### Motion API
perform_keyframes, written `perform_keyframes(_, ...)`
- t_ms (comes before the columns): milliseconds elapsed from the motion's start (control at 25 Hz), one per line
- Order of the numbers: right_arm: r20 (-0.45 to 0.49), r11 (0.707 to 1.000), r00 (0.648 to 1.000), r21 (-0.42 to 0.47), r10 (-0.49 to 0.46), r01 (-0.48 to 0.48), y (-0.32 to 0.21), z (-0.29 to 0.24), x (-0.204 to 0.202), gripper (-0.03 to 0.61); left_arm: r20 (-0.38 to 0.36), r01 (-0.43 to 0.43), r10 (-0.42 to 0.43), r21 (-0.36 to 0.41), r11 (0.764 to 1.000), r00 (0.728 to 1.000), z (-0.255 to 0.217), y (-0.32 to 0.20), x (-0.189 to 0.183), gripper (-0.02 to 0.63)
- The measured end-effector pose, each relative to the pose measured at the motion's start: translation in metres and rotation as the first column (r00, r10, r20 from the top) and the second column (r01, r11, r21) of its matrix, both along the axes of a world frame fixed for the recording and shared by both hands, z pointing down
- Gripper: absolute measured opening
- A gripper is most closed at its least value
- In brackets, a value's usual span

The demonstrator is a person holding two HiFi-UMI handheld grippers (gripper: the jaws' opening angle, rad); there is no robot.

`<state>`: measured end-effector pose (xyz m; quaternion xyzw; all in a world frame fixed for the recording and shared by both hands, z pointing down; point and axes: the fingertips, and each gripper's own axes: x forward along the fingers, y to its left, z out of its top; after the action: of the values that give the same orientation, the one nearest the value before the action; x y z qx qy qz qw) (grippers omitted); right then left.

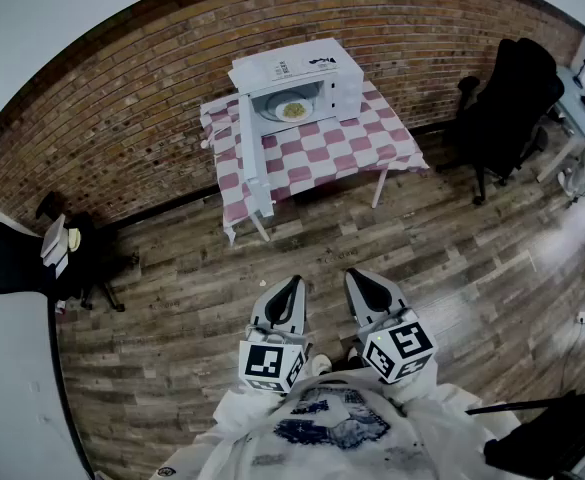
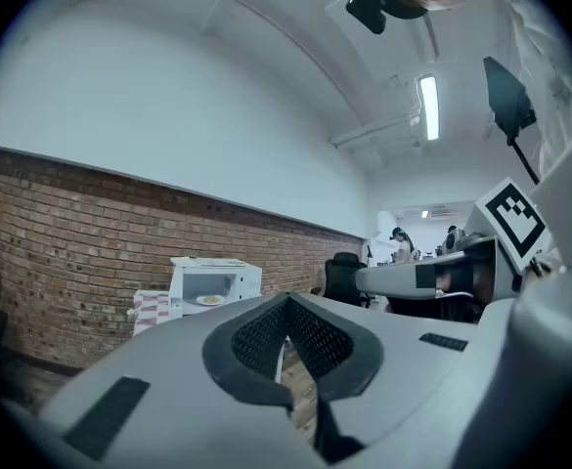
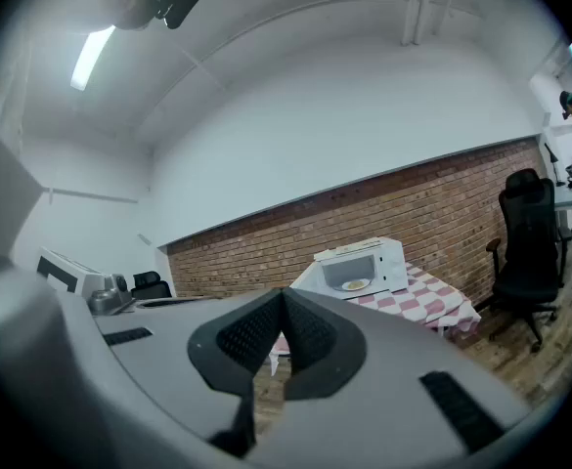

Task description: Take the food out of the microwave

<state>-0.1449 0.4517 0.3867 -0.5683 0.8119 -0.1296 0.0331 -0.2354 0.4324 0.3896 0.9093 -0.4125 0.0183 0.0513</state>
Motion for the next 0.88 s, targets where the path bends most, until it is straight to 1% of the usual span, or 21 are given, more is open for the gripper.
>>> perform_keyframes(200,-0.004,1.0,1.0,0.008,-0.003,0.003,0.003,-0.002,0.013,0.014,-0.003,-0.005,0.005,-0.007,1.0,1.0,0.002,0.005,0.013,0.008)
perform_keyframes(360,0.008,1.0,1.0,0.02,-0.012,0.012,-0.001,-0.007,0.033,0.014,0.001,0.003,-0.003,0.001,1.0,1.0,-0.003,-0.001,0.031,0.008)
perform_keyframes(480,0.012,1.0,1.0,0.02,-0.019,0.019,-0.006,-0.005,0.051,0.014,0.005,0.004,-0.004,0.003,1.0,1.0,-0.003,-0.005,0.051,0.008)
perform_keyframes(680,0.045,0.999,0.998,-0.024,-0.047,0.048,-0.014,0.008,0.079,0.014,0.018,0.005,-0.005,-0.003,1.0,1.0,0.002,-0.012,0.085,0.008)
perform_keyframes(880,0.069,0.997,0.996,-0.034,-0.063,0.066,-0.013,0.019,0.109,0.014,0.03,-0.023,0.023,0.0,1.0,0.999,0.011,-0.003,0.125,0.008)
